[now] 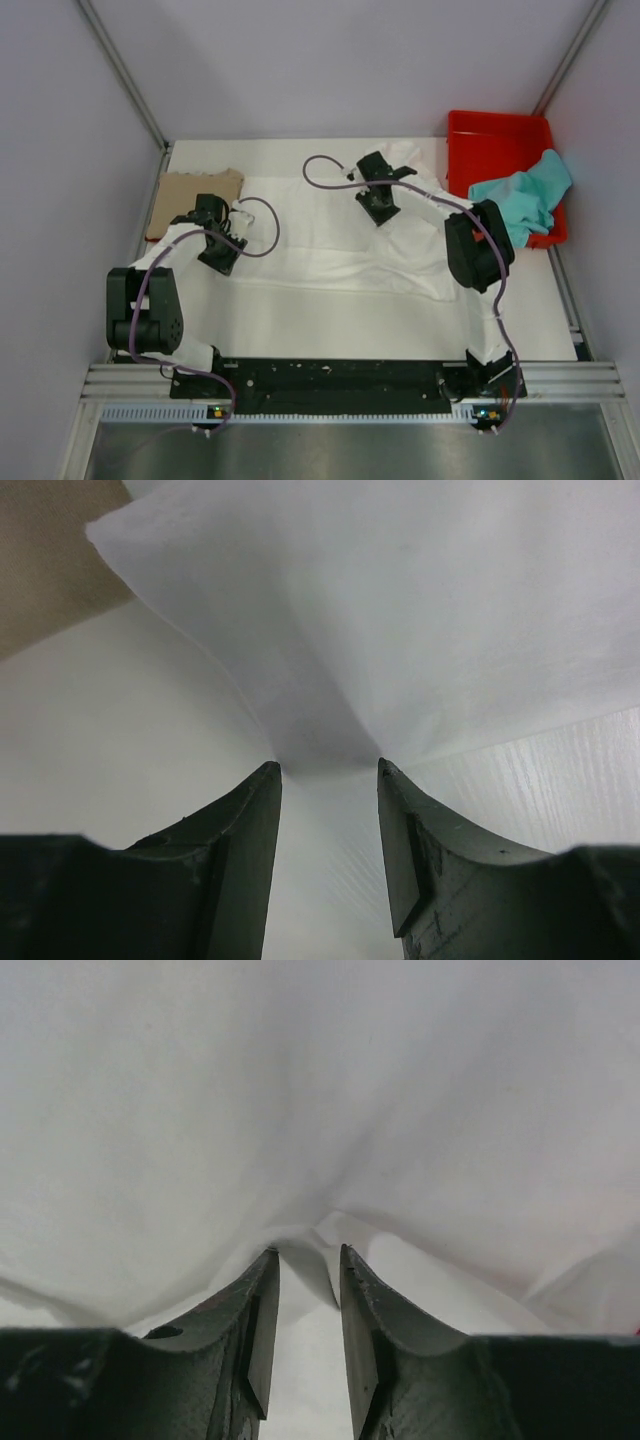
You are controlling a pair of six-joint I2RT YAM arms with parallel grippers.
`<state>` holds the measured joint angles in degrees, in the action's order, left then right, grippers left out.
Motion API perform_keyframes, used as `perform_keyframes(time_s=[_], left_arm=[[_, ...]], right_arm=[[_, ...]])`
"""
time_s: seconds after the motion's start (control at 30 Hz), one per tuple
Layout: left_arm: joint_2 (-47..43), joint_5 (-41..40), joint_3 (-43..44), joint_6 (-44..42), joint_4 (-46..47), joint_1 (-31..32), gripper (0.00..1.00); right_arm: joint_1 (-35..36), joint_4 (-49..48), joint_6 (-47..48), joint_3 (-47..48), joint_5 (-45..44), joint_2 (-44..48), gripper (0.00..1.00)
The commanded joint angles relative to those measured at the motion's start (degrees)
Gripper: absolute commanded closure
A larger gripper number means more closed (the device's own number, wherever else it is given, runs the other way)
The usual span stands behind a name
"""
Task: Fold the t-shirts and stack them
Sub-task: Fold the flattened tshirt in 1/3 of the way
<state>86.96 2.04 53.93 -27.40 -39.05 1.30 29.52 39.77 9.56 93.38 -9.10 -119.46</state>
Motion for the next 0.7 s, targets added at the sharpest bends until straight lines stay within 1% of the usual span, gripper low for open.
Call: perform_keyframes(time_s=[0.0,0.07,0.1,0.17,0.27,0.3,0.33,0.37,0.4,0.47,0.5,0.57,0.6,0.63,0.67], left_arm=[[0.4,0.0,0.4,-0.6,0.1,0.0,0.52],[0.3,-0.1,0.6,-0.6,-0.2,0.0,0.52],[0.3,-0.2,0.6,-0.6,-0.2,0.1,0.52],[0.0,-0.3,0.6,-0.8,-0.6,0.1,0.52],[-0.8,-0.2,0.5,-1.3,-1.2,0.0,0.52],[-1.3,0.0,0.5,-1.4,-1.5,0.0,0.52],[-1.8,0.2,0.5,-1.6,-1.7,0.0,0.53],[-2.2,0.9,0.5,-1.9,-2.0,0.1,0.55],[-2.7,1.4,0.5,-2.0,-2.2,0.1,0.57],[-3.4,2.5,0.4,-2.7,-2.8,0.1,0.57],[-3.7,2.9,0.4,-3.2,-3.1,0.1,0.57],[-4.7,4.0,0.3,-4.5,-3.7,0.0,0.57],[-5.4,5.1,0.4,-5.6,-4.0,0.1,0.57],[-5.8,6.5,0.6,-6.6,-4.6,0.2,0.56],[-6.3,8.9,1.2,-8.1,-5.5,0.5,0.55]], right_arm=[[0.9,-2.7,1.3,7.0,-1.9,-1.3,0.66],[1.0,-2.6,-0.5,9.0,-2.3,-1.0,0.58],[1.1,-2.7,-1.5,9.4,-2.2,-0.2,0.56],[1.1,-2.7,-3.6,8.8,-1.4,3.0,0.54],[0.9,-2.9,-6.1,4.0,-0.9,9.0,0.53],[0.8,-2.9,-7.9,0.4,-1.6,11.7,0.58],[0.5,-2.8,-9.1,-2.5,-2.2,13.7,0.64],[0.4,-2.8,-12.3,-6.1,-2.3,15.6,0.72],[0.1,-2.7,-14.7,-9.3,-2.9,17.7,0.77],[-0.1,-2.2,-21.0,-17.4,-4.3,22.5,0.79],[-0.1,-2.0,-24.2,-21.0,-5.2,25.7,0.77],[-0.3,-2.0,-29.7,-28.9,-5.9,32.3,0.68],[-0.5,-2.0,-32.3,-32.0,-6.4,35.4,0.61],[-0.9,-1.9,-35.5,-35.3,-6.5,39.0,0.49],[-1.6,-1.9,-38.8,-37.9,-6.2,42.0,0.42]])
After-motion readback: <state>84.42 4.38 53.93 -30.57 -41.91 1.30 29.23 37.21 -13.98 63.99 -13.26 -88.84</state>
